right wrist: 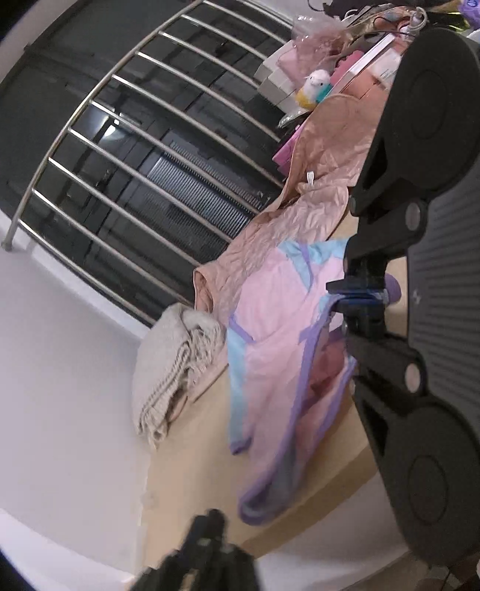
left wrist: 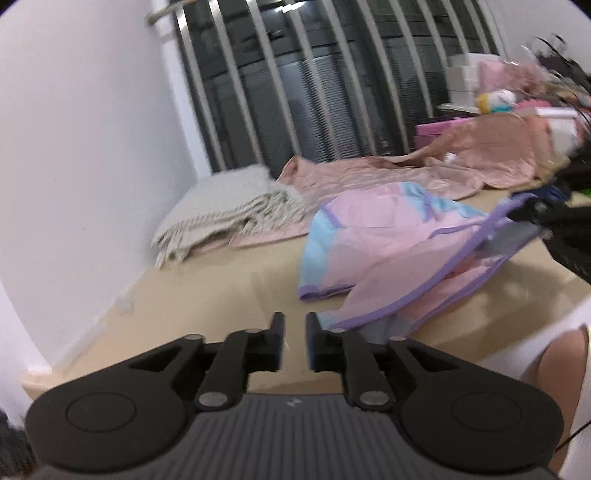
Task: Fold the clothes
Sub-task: 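Lift the garment up with both grippers, holding it by the trimmed edge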
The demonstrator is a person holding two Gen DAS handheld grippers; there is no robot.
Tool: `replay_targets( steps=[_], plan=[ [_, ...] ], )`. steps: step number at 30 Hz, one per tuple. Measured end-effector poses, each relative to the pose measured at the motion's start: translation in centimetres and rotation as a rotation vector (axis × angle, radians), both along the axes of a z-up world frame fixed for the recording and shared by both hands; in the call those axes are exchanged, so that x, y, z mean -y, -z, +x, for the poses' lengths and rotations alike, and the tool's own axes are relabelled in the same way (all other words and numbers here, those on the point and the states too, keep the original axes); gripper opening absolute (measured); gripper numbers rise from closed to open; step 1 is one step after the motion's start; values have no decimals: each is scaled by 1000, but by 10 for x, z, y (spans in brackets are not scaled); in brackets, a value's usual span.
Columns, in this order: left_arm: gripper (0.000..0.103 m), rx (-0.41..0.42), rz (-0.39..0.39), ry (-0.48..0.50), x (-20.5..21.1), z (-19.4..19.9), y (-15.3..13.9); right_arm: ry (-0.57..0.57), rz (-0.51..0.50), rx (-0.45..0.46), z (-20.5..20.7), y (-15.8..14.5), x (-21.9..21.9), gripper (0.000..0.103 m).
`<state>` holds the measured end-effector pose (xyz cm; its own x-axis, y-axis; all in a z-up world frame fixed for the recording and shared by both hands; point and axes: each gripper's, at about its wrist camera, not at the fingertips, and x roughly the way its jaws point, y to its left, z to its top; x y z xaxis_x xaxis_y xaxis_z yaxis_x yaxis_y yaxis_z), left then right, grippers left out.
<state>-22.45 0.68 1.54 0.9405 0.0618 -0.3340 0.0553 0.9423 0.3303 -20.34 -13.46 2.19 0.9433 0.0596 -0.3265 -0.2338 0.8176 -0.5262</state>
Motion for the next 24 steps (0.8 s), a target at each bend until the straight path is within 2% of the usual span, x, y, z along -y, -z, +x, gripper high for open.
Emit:
replay_targets(
  steps=[2, 5, 9, 13, 16, 20, 21, 22, 23, 24],
  plan=[
    [39, 24, 49, 41, 10, -7, 2, -2, 12, 1, -2, -2, 1, 1],
    [40, 23, 90, 77, 19, -15, 5, -6, 27, 21, -6, -7, 1, 1],
    [39, -2, 136, 40, 17, -5, 14, -12, 41, 45, -11, -14, 4, 1],
    [28, -39, 114, 11, 11, 10, 18, -15, 48, 55, -16, -18, 8, 1],
    [28, -41, 121, 16, 10, 9, 20, -8, 56, 56, -20, -19, 12, 1],
    [28, -67, 78, 31, 8, 9, 16, 0, 63, 55, -24, -19, 17, 1],
    [24, -91, 42, 48, 5, 11, 16, 2, 67, 54, -25, -18, 19, 1],
    [10, -115, 5, 64, 3, 13, 15, 3, 72, 52, -26, -18, 20, 1],
    [2, -133, -38, 73, 0, 15, 13, 4, 76, 50, -26, -18, 21, 1],
    [2, -141, -83, 75, -6, 17, 9, 4, 75, 49, -27, -18, 22, 1]
  ],
)
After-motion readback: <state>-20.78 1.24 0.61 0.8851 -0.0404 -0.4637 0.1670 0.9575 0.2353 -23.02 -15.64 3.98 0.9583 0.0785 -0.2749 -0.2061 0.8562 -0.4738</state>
